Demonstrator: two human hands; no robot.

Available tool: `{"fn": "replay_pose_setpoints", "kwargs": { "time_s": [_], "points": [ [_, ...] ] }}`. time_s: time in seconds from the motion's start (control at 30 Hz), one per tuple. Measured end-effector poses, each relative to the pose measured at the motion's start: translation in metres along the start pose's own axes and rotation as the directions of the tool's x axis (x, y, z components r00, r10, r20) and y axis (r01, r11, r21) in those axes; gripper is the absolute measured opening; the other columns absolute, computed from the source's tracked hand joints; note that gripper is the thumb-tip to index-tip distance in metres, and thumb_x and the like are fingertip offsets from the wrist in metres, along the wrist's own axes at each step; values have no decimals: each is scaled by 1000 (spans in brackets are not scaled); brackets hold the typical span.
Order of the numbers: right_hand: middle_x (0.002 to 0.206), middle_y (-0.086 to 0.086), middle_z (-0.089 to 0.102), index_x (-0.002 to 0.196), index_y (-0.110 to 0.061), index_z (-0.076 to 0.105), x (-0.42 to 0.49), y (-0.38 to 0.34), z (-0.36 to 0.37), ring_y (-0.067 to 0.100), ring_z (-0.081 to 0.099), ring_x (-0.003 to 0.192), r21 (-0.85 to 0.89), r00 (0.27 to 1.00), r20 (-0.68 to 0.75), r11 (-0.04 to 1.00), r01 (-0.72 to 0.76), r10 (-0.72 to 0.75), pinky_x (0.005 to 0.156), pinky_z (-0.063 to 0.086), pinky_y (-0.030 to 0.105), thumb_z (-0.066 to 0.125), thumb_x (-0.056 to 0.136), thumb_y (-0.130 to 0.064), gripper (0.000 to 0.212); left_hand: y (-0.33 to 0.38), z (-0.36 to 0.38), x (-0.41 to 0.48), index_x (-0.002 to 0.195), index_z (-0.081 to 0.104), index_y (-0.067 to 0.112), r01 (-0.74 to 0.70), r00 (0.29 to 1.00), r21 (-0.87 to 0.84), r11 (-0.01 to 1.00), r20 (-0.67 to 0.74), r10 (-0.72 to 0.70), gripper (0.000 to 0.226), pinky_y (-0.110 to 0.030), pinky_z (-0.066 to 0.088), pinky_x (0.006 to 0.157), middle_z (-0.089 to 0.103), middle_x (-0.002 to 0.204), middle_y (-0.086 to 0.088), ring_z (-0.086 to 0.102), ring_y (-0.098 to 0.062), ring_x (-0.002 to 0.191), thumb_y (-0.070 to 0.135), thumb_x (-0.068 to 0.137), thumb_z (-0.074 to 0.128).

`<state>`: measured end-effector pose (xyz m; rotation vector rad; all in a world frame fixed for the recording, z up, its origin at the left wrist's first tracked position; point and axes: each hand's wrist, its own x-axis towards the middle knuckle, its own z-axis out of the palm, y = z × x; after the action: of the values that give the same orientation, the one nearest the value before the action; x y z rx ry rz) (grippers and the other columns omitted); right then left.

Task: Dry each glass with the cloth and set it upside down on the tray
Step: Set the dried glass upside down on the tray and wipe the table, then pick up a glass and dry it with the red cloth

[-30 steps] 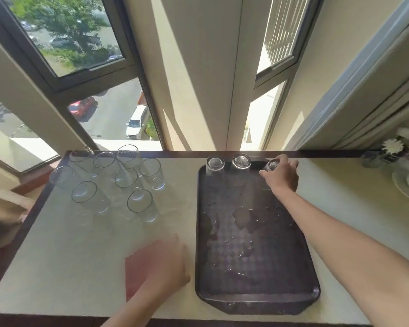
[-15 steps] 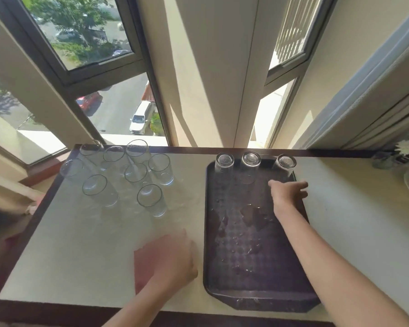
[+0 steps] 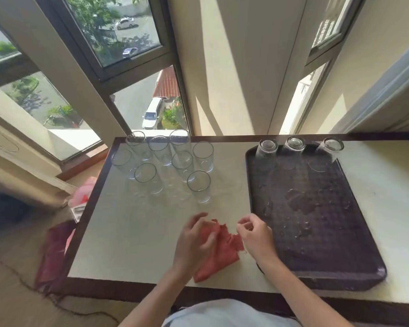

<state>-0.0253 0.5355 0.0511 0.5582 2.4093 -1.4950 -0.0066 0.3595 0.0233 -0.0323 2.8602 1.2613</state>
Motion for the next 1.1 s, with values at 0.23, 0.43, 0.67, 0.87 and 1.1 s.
{"fn": "replay_pose_setpoints", "kwargs": {
  "time_s": [0.23,0.43,0.67,0.87,1.1],
  "points": [
    [160,7,22,151,-14,27,-25,10,88,28,17,147,-626,971,203,746,226,-123,119,17,42,43,92,-56,74,-99,-48,-36,147,40,23,231,957,449,863,54,-285,68,-48,35,111,21,165,-6,25,-31,149,59,90,48],
    [157,27,26,148,-2,33,-24,33,131,51,23,142,-796,962,216,539,273,-169,108,15,62,38,67,-81,114,-129,-57,-48,158,11,36,148,959,515,844,135,-250,86,-49,24,117,-13,166,7,-1,-22,155,74,81,12],
    [140,21,55,130,-3,61,-23,32,129,50,53,125,-808,958,206,519,281,-198,103,35,63,39,81,-36,63,-121,-45,-49,150,38,31,260,955,434,863,17,-296,77,-50,31,111,13,167,3,16,-24,153,61,79,32],
    [109,14,72,119,-9,66,-15,5,93,32,68,100,-317,996,-74,948,29,-55,87,53,38,51,95,-15,29,-97,-48,-20,135,55,28,329,940,218,919,21,-342,56,-47,28,113,29,161,-5,23,-30,147,33,83,73],
    [103,30,70,113,0,63,-19,-39,8,50,65,95,753,918,319,526,-396,234,70,59,53,44,100,-27,35,-34,-27,62,145,43,18,315,949,-80,946,2,-316,86,-39,35,112,50,144,1,40,-24,136,42,73,83]
  ]
}}
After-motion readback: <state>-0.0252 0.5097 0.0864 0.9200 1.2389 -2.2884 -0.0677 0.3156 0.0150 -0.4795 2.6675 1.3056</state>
